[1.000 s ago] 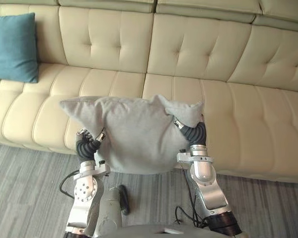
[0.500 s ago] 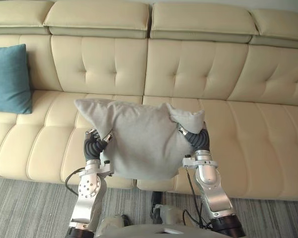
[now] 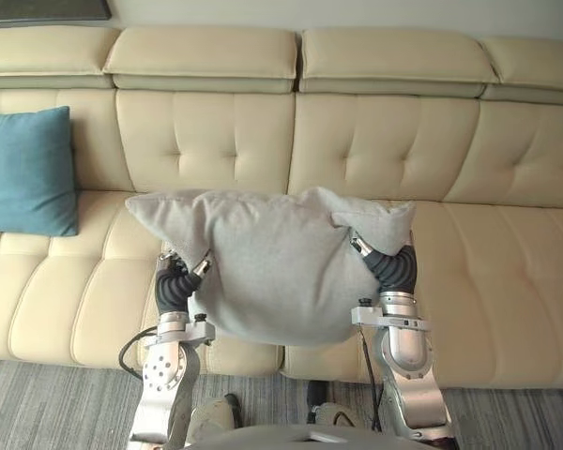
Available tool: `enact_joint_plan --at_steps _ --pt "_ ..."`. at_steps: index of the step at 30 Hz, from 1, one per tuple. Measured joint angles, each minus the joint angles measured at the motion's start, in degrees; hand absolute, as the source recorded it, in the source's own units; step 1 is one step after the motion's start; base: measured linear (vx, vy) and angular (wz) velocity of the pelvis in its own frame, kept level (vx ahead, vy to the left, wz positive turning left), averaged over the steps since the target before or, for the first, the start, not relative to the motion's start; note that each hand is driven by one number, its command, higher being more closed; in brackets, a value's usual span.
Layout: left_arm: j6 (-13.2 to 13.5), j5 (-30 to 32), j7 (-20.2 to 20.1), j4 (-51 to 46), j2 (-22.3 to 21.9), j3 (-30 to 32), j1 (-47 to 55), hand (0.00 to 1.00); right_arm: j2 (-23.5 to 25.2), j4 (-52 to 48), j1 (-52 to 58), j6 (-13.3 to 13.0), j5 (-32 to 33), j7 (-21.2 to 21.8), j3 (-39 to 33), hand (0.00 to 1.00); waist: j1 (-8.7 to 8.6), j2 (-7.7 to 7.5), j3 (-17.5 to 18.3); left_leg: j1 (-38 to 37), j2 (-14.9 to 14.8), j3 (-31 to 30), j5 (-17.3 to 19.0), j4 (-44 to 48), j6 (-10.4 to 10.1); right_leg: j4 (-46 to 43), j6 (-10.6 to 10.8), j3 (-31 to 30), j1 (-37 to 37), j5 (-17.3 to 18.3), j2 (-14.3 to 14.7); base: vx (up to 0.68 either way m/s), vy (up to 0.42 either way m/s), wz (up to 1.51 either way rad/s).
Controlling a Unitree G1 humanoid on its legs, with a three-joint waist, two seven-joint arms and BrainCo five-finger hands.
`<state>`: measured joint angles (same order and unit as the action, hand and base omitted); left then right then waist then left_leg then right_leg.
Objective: Pick up cushions and gather them together orderly.
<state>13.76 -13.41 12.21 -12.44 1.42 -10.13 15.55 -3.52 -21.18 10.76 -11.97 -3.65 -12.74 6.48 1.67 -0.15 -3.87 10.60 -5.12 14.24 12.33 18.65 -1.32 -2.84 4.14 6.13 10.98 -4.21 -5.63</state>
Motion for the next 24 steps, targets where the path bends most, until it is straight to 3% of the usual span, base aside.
enact_joint_plan --at_steps 4,11,15,17,24 --pt "-0.64 0.05 0.81 4.99 0.38 -0.54 -1.76 1.00 -0.39 7.85 -4.49 0.00 -0.12 -0.66 -0.23 1.00 -0.92 -0.30 0.69 -1.17 0.78 1.57 -1.40 -3.77 -0.12 6.26 -0.30 -2.16 -1.11 -3.87 0.57 -0.01 -0.043 -0.27" --pt "-1.48 1.15 8.21 10.30 2.14 -1.15 -16.31 1.00 -1.88 17.47 -18.84 1.78 -1.53 -6.59 -0.27 1.00 -1.01 -0.26 0.01 4.58 1.03 1.47 -3.39 -3.70 0.24 7.41 -1.40 -2.47 4.12 -7.06 0.62 -0.08 -0.029 -0.01" --pt "-1.46 1.57 14.83 16.12 4.44 -0.89 -34.33 1.00 -3.92 22.95 -34.69 2.85 -3.60 -12.65 -0.85 1.00 -0.10 -0.09 -3.70 10.74 1.45 1.23 -5.43 -2.60 0.86 5.90 -1.51 -2.45 10.18 -8.67 -0.16 -0.18 -0.002 0.10" --pt "-1.46 2.55 17.77 20.64 8.41 -0.90 -46.87 1.00 -6.71 26.15 -45.84 4.00 -4.95 -16.28 -2.15 1.00 -0.12 -0.15 -5.46 16.53 1.59 0.64 -7.09 -1.80 1.04 5.66 -1.82 -2.30 15.43 -10.14 -0.56 -0.20 -0.030 0.19" --pt "-1.45 3.49 19.95 33.08 14.36 -0.03 -71.36 1.00 -11.52 35.81 -68.75 5.55 -5.75 -21.65 -5.13 1.00 -1.20 -0.25 -12.31 24.11 2.61 0.10 -12.55 -5.67 0.78 6.77 -2.38 -2.03 23.92 -13.56 -1.31 -0.10 -0.023 0.13"
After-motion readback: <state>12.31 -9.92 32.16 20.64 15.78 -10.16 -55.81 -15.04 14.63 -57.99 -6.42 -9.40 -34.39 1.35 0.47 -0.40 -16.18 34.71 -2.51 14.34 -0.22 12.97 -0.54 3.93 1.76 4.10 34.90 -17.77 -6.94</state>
